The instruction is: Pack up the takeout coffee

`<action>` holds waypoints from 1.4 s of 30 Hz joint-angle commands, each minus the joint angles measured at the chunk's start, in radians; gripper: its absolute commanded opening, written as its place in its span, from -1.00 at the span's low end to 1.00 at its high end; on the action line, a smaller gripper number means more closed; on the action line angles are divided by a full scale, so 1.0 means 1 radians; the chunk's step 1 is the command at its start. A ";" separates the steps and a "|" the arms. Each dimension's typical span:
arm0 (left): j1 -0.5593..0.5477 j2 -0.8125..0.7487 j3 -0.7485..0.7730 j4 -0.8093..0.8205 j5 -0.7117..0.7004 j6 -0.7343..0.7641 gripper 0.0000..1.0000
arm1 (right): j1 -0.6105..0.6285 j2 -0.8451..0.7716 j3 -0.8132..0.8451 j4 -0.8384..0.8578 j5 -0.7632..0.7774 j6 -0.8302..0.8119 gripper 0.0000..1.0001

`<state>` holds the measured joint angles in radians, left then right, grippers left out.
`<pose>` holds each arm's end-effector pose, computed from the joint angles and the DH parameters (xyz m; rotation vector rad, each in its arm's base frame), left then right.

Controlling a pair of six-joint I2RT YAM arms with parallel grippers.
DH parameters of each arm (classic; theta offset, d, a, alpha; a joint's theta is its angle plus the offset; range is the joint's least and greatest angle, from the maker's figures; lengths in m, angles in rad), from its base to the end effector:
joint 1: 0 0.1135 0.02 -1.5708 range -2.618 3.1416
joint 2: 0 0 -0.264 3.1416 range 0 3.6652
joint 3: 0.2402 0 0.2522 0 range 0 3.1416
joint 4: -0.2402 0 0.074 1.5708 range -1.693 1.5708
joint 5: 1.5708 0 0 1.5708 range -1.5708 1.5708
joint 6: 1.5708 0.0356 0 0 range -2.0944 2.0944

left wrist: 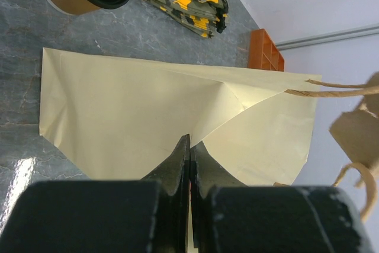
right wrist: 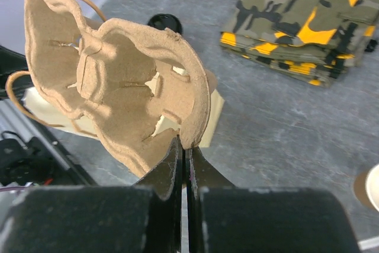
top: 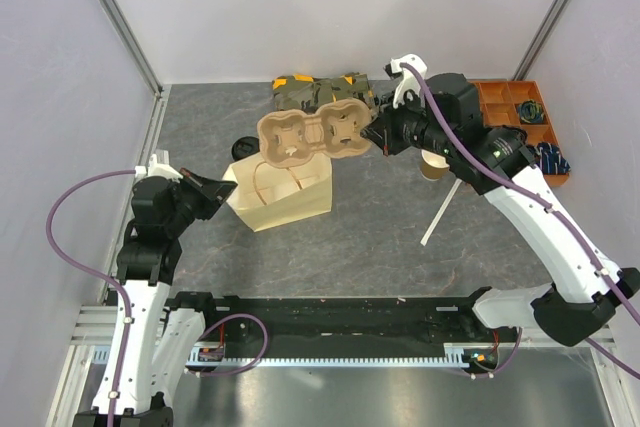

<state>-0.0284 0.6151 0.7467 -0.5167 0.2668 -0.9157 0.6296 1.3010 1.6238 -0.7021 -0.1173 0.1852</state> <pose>0.1394 -0.0134 0.3168 -0.7086 1.9205 -0.8682 0.2113 0.1591 0.4621 -0.5191 1.9358 0.6459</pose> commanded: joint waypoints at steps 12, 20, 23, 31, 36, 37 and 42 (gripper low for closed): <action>-0.002 0.012 -0.018 -0.014 0.002 0.011 -0.96 | -0.103 -0.014 0.084 0.030 -0.122 0.053 -1.00; -0.002 0.021 -0.020 -0.014 -0.011 0.005 -0.96 | -0.114 -0.055 0.074 0.003 -0.075 0.010 -1.00; -0.002 0.029 -0.010 -0.014 -0.006 0.000 -0.96 | -0.094 -0.080 0.048 -0.045 0.008 -0.041 -1.00; -0.018 0.028 0.016 -0.011 0.008 -0.014 -0.96 | 0.001 -0.105 -0.044 -0.057 0.159 -0.121 -1.00; -0.022 0.015 0.023 -0.014 -0.011 -0.011 -0.96 | 0.039 -0.111 -0.067 -0.054 0.214 -0.164 -1.00; -0.022 0.017 0.022 -0.014 -0.005 -0.012 -0.96 | 0.051 -0.115 -0.073 -0.044 0.225 -0.173 -1.00; -0.024 0.031 0.023 -0.013 0.000 -0.002 -0.96 | 0.073 -0.123 -0.084 -0.030 0.154 -0.178 -1.00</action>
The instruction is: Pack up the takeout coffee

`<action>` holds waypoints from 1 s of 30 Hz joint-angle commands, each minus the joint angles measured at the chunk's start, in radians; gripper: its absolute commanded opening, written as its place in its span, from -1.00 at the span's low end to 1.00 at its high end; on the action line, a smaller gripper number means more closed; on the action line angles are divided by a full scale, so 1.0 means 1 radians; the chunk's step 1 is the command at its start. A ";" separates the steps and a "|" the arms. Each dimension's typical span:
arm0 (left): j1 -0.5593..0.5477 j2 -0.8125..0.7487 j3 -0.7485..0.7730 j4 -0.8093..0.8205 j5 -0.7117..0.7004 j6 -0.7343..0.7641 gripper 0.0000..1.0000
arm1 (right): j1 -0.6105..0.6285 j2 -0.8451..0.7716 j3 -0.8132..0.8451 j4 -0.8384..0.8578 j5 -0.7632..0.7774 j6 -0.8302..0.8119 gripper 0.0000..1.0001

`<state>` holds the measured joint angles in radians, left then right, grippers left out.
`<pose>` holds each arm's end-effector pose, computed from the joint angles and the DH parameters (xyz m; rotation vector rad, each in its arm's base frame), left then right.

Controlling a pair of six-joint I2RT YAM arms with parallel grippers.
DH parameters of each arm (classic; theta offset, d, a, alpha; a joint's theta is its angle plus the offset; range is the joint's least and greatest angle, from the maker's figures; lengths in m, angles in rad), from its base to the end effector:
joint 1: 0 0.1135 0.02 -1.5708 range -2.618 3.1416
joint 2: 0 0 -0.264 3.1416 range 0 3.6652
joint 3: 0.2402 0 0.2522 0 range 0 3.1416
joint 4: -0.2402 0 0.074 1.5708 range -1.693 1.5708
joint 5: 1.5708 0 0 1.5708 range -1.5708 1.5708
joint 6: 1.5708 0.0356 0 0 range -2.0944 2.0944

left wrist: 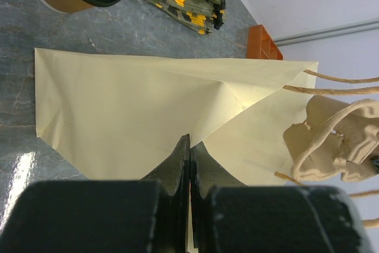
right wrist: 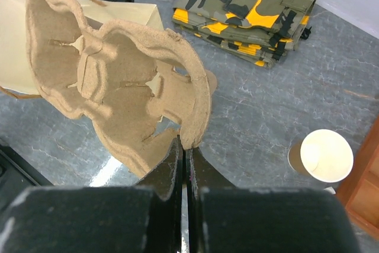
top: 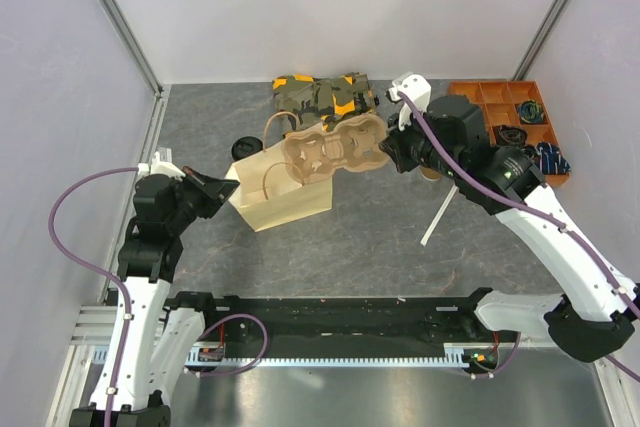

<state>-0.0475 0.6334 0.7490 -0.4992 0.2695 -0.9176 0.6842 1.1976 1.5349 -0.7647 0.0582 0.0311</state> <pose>0.1434 -0.0163 0.3171 -0.6908 1.9294 -0.8841 0.1832 0.1468 0.4516 -0.6120 1.9250 0.3998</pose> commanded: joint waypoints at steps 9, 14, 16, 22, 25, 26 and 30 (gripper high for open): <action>-0.040 0.038 0.118 -0.030 -0.044 0.146 -0.96 | 0.080 0.072 0.077 -0.054 -0.032 0.035 -1.00; -0.066 0.034 0.151 -0.087 -0.064 0.119 -0.96 | 0.100 0.178 0.181 -0.073 0.022 0.075 -1.00; -0.066 0.035 0.159 -0.134 -0.059 0.056 -0.96 | 0.110 0.206 0.215 -0.090 0.029 0.098 -1.00; -0.072 0.077 0.148 -0.145 -0.079 -0.075 -0.96 | 0.163 0.339 0.365 -0.177 0.100 0.087 -1.00; -0.086 0.141 0.161 -0.118 -0.075 -0.090 -0.96 | 0.175 0.431 0.494 -0.249 0.120 0.061 -1.00; -0.094 0.164 0.167 -0.108 -0.093 -0.092 -0.96 | 0.181 0.453 0.523 -0.301 0.141 0.037 -1.00; -0.162 0.177 0.199 -0.041 -0.176 -0.109 -0.96 | 0.187 0.522 0.629 -0.383 0.236 -0.008 -1.00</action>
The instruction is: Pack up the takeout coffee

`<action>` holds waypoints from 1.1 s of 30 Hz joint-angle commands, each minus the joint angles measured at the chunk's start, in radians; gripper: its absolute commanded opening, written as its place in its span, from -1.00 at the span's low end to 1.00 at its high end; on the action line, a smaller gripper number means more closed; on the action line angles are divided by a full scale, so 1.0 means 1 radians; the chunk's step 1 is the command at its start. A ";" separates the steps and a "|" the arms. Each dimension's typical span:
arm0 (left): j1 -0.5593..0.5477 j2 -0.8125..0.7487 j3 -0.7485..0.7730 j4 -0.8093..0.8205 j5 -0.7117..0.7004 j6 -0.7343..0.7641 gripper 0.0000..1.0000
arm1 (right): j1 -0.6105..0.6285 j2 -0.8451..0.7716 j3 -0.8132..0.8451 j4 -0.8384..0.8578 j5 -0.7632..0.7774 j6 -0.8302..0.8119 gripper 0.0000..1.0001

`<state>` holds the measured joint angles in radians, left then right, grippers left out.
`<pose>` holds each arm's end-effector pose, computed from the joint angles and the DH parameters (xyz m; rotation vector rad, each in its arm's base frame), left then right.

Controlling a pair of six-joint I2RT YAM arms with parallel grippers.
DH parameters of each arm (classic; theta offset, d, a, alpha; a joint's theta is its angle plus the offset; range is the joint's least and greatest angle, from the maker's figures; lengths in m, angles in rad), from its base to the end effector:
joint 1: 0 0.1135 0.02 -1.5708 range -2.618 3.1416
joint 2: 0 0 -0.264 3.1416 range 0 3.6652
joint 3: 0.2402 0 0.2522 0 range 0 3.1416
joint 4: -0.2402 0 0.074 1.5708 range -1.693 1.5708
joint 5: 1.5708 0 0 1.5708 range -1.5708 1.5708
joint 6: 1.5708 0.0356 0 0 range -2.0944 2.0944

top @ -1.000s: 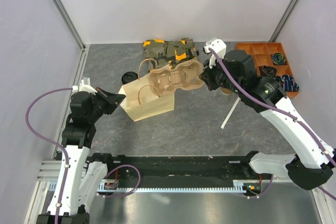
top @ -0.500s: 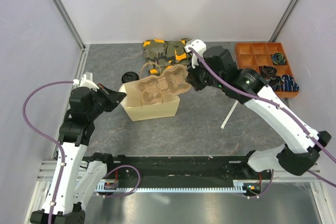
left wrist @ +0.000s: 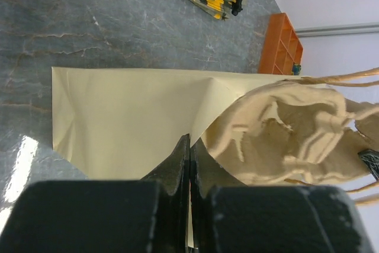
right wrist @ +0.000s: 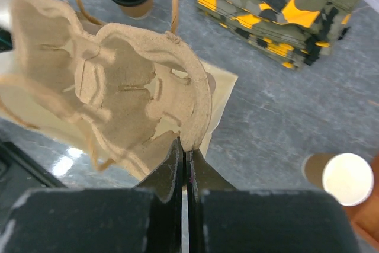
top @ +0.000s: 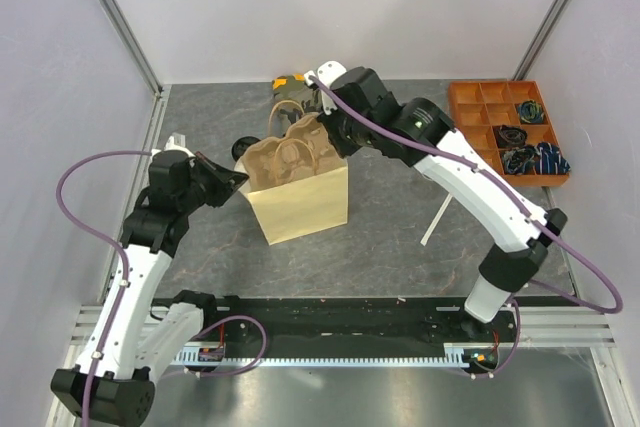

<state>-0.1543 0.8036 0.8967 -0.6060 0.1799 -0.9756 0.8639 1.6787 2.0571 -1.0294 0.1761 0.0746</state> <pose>0.1671 -0.0324 0.3326 -0.7693 2.0565 -0.8532 0.2260 0.2550 0.4561 -0.7664 2.0934 0.3235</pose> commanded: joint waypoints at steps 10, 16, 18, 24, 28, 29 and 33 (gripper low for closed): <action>-0.166 0.045 0.133 0.143 -0.206 0.043 -0.96 | 0.007 0.039 0.129 -0.186 0.083 -0.093 -1.00; -0.175 0.043 0.114 0.141 -0.224 0.009 -0.96 | 0.007 0.078 0.156 -0.198 0.120 -0.076 -1.00; -0.180 0.037 0.078 0.143 -0.229 -0.040 -0.96 | 0.007 0.105 0.185 -0.184 0.125 -0.069 -1.00; -0.180 0.042 0.054 0.144 -0.270 -0.136 -0.96 | 0.007 0.173 0.215 -0.166 0.109 0.010 -1.00; -0.182 0.058 0.045 0.147 -0.301 -0.205 -0.96 | 0.007 0.205 0.229 -0.172 0.135 0.047 -1.00; -0.180 0.060 0.036 0.149 -0.296 -0.236 -0.96 | 0.009 0.205 0.225 -0.172 0.140 0.053 -1.00; -0.189 0.072 0.005 0.170 -0.272 -0.284 -0.96 | 0.007 0.202 0.180 -0.155 0.143 0.071 -1.00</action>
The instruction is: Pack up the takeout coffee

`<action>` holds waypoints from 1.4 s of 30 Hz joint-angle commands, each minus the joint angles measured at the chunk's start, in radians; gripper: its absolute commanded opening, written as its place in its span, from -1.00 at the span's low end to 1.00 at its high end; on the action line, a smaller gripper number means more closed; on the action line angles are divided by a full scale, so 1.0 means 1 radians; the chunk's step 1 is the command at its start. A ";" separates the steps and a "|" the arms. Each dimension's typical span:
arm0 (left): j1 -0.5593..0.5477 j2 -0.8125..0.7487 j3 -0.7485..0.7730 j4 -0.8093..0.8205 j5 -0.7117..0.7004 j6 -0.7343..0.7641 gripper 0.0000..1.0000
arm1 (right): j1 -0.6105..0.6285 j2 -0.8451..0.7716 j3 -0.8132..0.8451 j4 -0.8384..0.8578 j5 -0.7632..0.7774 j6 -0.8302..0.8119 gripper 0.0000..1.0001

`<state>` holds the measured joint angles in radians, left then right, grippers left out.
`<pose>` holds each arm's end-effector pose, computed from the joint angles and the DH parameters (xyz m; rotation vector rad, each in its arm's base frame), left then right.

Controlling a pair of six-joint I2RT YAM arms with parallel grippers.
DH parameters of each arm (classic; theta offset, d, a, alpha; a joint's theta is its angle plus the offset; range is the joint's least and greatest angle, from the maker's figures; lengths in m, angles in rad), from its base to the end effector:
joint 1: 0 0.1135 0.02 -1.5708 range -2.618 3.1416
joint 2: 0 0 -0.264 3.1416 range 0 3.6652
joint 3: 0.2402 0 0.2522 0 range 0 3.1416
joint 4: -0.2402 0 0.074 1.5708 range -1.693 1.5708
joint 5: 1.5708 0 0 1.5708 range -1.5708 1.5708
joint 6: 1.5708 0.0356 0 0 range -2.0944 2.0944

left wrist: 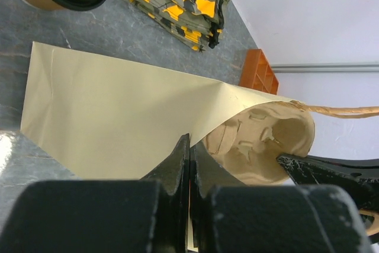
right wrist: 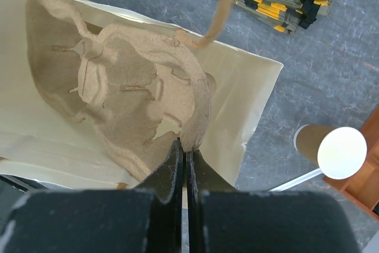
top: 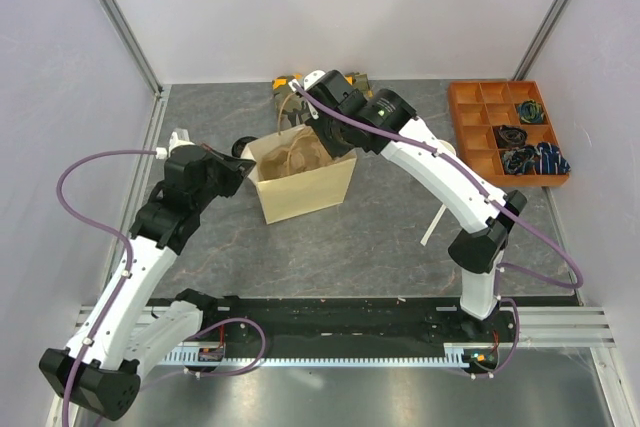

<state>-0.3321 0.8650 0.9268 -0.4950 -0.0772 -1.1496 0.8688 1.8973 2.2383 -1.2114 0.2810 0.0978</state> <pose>0.1795 -0.0590 0.3435 -0.8869 1.9165 -0.8507 0.2563 0.2877 0.4193 -0.7860 2.2661 0.1066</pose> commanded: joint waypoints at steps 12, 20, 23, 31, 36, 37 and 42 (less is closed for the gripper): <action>-0.022 0.000 -0.071 0.090 -0.002 -0.099 -0.96 | -0.002 -0.067 -0.169 0.162 -0.060 0.085 -1.00; -0.024 0.003 -0.085 0.104 0.001 -0.088 -0.96 | -0.019 -0.035 -0.223 0.170 -0.058 0.132 -1.00; -0.027 0.003 -0.088 0.105 0.002 -0.084 -0.96 | -0.027 -0.027 -0.246 0.176 -0.089 0.143 -1.00; -0.025 -0.007 -0.109 0.111 0.001 -0.067 -0.96 | -0.074 -0.003 -0.269 0.211 -0.189 0.181 -1.00; -0.027 -0.014 -0.120 0.116 0.004 -0.053 -0.96 | -0.105 -0.014 -0.232 0.222 -0.307 0.197 -1.00; -0.027 -0.017 -0.120 0.116 0.004 -0.050 -0.96 | -0.116 -0.014 -0.211 0.222 -0.319 0.203 -1.00; -0.027 -0.032 -0.131 0.128 0.007 -0.015 -0.96 | -0.151 -0.009 -0.138 0.193 -0.356 0.217 -1.00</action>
<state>-0.3511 0.8474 0.8143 -0.3798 -0.0696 -1.2194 0.7372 1.8904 2.0136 -1.0389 -0.0059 0.2787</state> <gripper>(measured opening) 0.026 0.018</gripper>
